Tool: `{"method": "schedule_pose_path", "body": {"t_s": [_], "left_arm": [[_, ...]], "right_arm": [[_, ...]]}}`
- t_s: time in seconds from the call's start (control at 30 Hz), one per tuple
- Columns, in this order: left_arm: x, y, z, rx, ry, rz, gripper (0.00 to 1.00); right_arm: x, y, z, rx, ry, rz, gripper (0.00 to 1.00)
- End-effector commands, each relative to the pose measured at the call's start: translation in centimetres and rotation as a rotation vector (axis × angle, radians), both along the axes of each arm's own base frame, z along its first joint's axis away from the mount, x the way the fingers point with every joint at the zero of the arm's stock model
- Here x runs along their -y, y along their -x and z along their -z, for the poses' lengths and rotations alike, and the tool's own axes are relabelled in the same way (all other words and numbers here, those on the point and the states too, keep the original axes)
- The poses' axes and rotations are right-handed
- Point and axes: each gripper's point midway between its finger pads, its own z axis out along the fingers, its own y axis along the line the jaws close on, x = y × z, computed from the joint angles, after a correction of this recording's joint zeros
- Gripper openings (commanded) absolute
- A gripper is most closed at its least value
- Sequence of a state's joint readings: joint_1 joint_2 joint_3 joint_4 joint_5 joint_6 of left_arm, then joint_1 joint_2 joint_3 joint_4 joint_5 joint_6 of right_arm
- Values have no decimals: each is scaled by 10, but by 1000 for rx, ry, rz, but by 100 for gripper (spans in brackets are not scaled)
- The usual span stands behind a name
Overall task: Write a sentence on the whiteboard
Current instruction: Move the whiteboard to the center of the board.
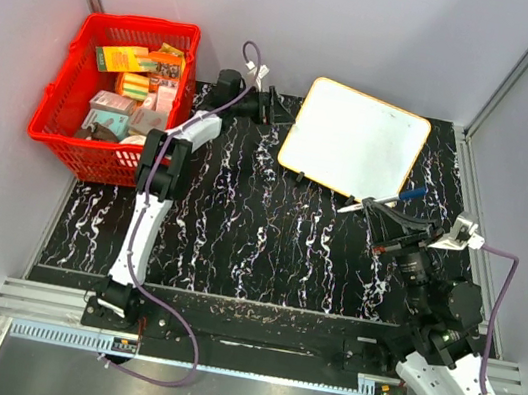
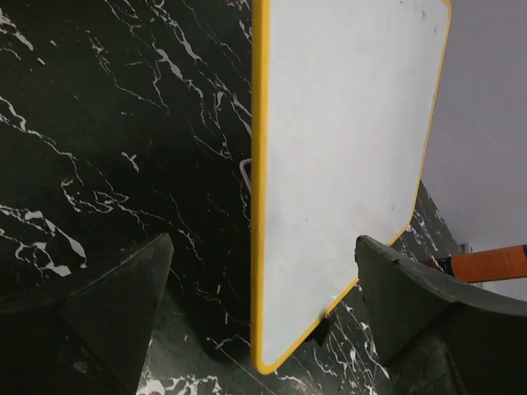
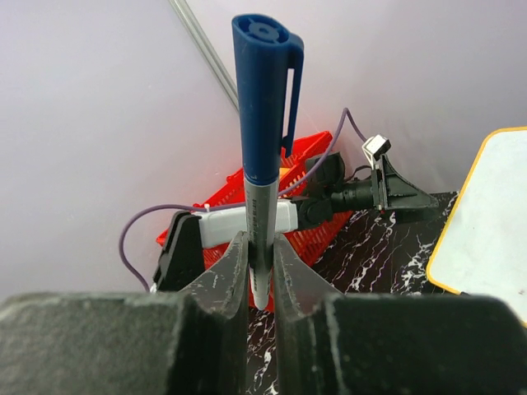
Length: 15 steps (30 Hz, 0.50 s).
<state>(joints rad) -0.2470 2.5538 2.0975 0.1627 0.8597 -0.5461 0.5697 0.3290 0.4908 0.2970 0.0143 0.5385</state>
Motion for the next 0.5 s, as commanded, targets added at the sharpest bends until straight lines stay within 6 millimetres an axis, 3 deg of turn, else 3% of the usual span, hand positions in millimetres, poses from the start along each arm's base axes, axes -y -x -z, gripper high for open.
{"method": "schedule_pose_path", "body": {"t_s": [0.0,0.13,0.3,0.47], "left_arm": [[18,5,-41,98,105,142,96],[20,0,-20,69,109,136,96],[40,14,-13,56,124,215,92],[46,16,-4,36,144,215,78]], "right_arm": [[1,6,-22,42,-5,-8,0],[1,7,-24,43,-9,-10,0],[3,9,-25,47,-6,-6,0],[4,10,-28,56,2,-1,0]]}}
